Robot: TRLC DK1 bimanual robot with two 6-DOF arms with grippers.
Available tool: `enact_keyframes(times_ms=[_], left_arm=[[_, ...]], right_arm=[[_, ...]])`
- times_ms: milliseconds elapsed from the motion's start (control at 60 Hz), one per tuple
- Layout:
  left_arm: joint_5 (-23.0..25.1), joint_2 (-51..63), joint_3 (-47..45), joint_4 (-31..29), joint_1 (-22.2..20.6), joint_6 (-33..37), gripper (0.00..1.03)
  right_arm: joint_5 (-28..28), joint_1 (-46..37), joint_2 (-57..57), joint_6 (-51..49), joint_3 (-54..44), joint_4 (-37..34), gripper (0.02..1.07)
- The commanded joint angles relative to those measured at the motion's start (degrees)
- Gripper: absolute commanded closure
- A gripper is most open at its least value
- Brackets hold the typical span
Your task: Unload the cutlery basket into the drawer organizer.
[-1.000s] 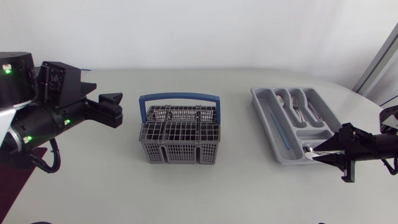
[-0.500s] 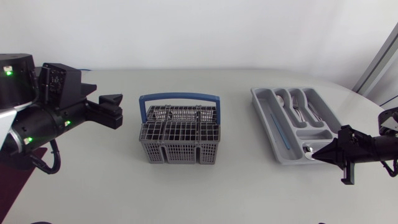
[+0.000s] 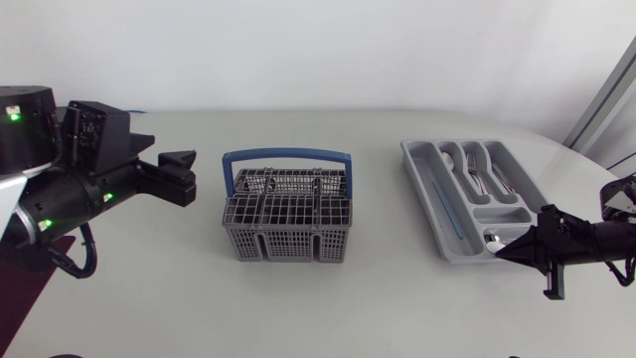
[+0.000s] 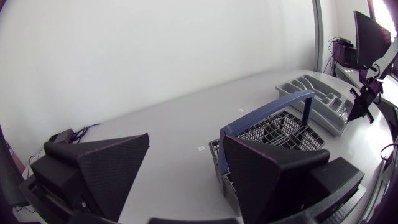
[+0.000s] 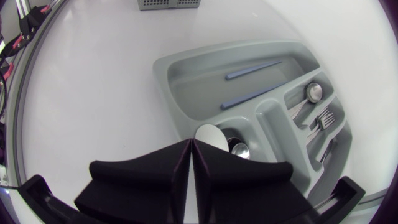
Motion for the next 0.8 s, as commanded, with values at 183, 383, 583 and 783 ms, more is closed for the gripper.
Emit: enact_keyframes(times_ms=[183,383,583,783], left_arm=[[0.0,-0.6,-1.1,0.0,-0.9,0.3,0.04],[0.0,-0.6,-0.7,-0.4,-1.1,0.2,0.04],[0.0,-0.7,-0.5,-0.7,-1.2,0.2,0.04],[0.0,-0.8,-0.3,-0.9,-1.6,0.2,0.04]], right_arm=[[0.6,0.0,3.1,-2.0,0.1,-0.5,0.97],[0.6,-1.6,5.1,-1.4,4.6,-1.3,0.97],[0.6,-2.8,7.2,-0.7,8.9,-2.7,0.97],[0.6,-3.0,8.5,-0.5,10.1,-2.6,0.97]])
